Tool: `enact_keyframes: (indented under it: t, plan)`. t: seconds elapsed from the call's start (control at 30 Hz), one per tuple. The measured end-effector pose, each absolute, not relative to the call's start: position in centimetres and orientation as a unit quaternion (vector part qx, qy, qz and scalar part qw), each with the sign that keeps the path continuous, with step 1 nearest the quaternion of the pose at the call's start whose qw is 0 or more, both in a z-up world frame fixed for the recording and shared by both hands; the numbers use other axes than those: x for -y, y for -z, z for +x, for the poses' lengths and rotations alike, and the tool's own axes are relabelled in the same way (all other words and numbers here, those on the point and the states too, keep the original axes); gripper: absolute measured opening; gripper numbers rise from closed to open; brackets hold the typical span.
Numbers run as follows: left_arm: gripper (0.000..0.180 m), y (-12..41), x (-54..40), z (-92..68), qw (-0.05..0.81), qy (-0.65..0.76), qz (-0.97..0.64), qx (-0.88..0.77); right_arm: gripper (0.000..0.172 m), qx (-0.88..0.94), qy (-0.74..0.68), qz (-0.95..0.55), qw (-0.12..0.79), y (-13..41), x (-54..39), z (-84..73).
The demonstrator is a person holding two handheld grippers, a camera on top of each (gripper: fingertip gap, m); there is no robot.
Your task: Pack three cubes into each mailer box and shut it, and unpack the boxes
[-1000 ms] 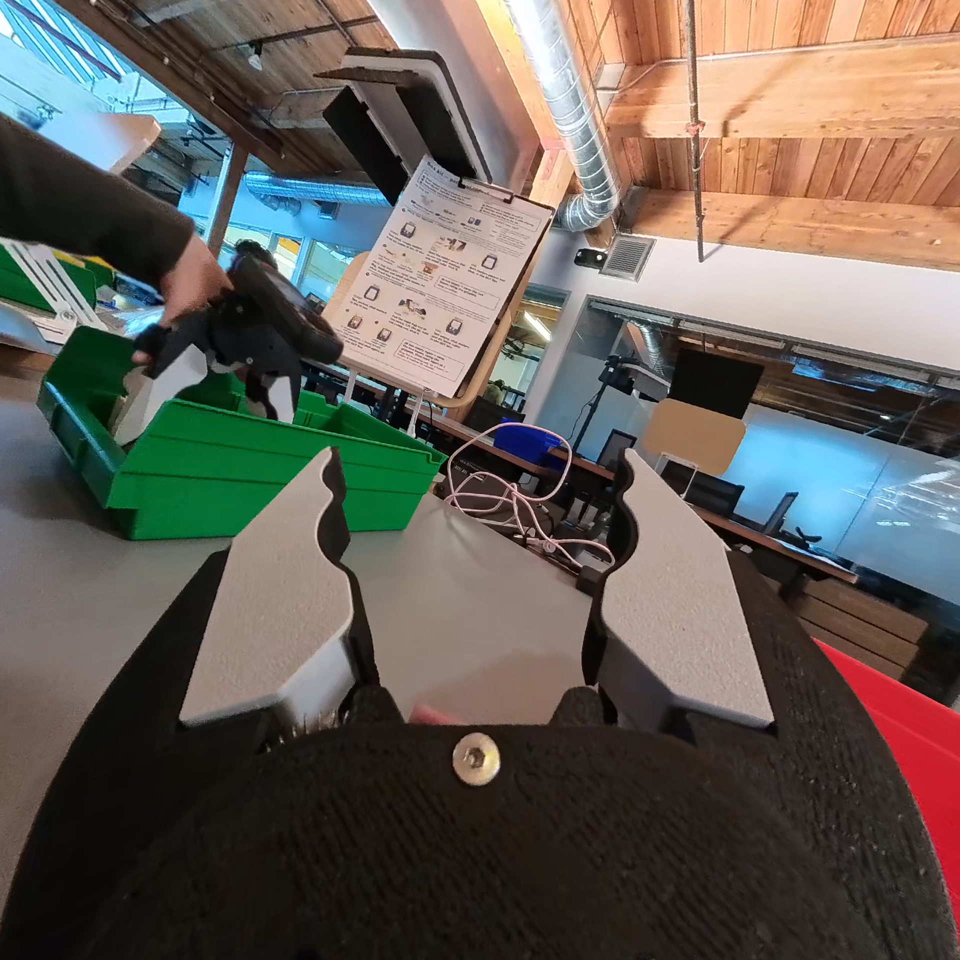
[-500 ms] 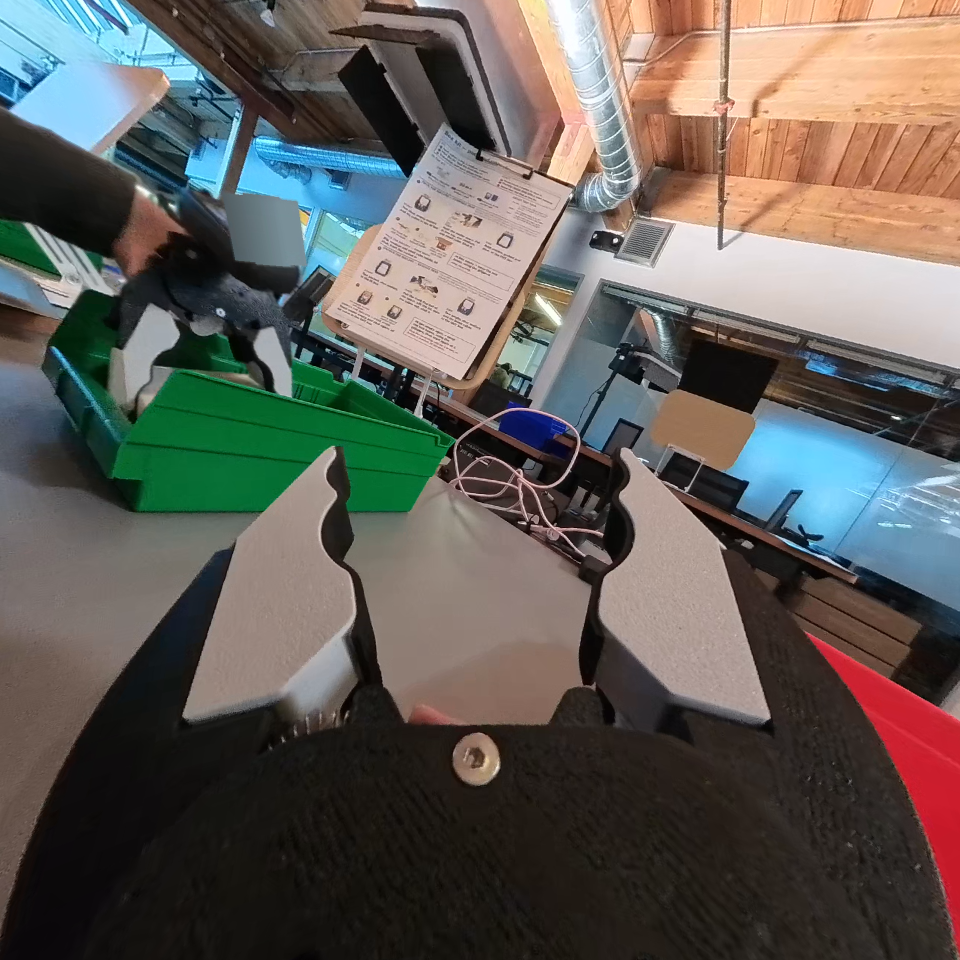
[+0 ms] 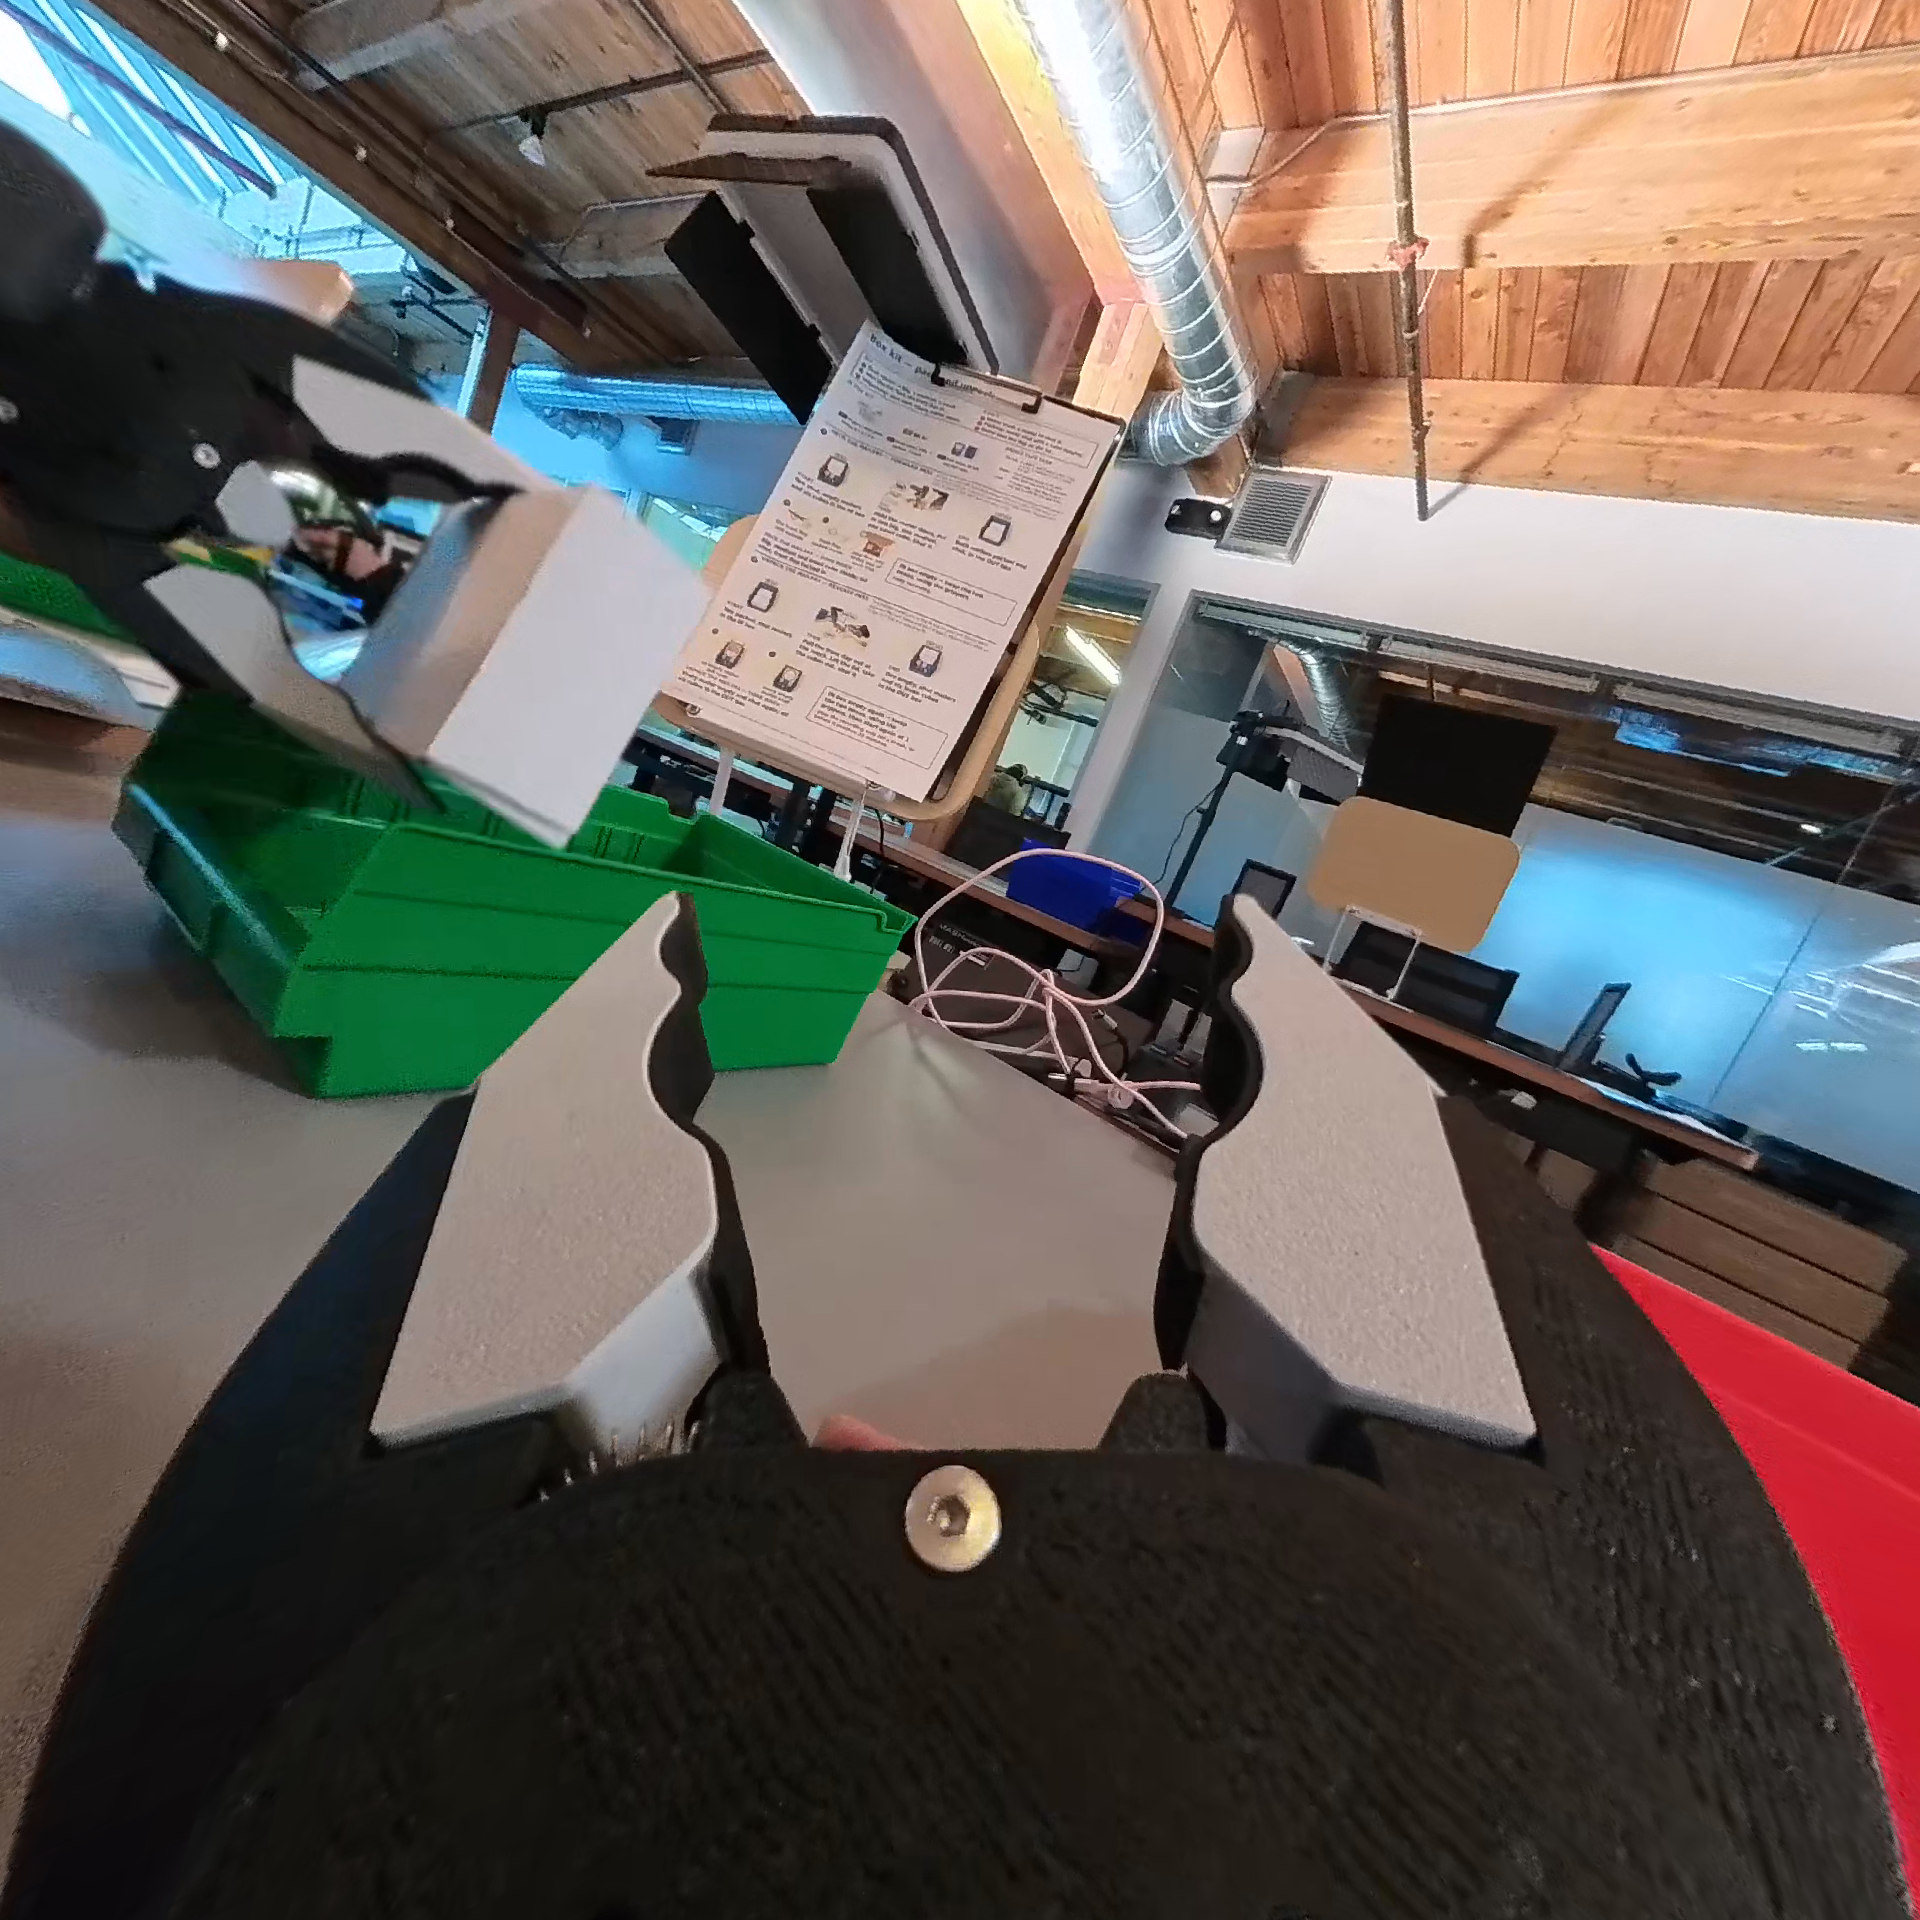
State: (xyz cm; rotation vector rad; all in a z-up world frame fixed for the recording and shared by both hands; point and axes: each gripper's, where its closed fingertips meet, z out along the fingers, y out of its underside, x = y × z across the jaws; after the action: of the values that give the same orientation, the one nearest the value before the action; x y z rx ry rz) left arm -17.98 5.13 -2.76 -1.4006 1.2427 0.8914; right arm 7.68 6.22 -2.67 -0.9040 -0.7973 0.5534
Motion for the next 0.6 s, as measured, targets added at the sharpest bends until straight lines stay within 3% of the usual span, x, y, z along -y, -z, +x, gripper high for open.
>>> enact_keyframes:
  t: [0.13,0.23,0.33,0.43,0.6]
  plan:
    - [0.136,-2.3,-6.4,-13.0,0.569,-0.313,-0.565,-0.508,0.096,0.359,-0.254,-0.421,0.793,2.5,-6.5,8.1]
    - [0.132,-2.9,-8.0,-7.9,0.555,-0.21,-0.603,-0.533,0.094,0.347,-0.238,-0.413,0.808,2.0,-6.5,8.7]
    - [0.132,-0.1,-9.3,-2.2,0.487,-0.092,-0.634,-0.594,0.093,0.325,-0.22,-0.401,0.828,1.2,-6.6,9.7]
    - [0.133,4.7,-10.2,1.3,0.364,0.009,-0.699,-0.615,0.09,0.3,-0.204,-0.387,0.848,0.4,-6.5,10.9]
    - [0.132,12.3,-13.1,1.8,0.201,-0.006,-0.748,-0.633,0.09,0.277,-0.163,-0.363,0.875,-0.5,-6.3,12.4]
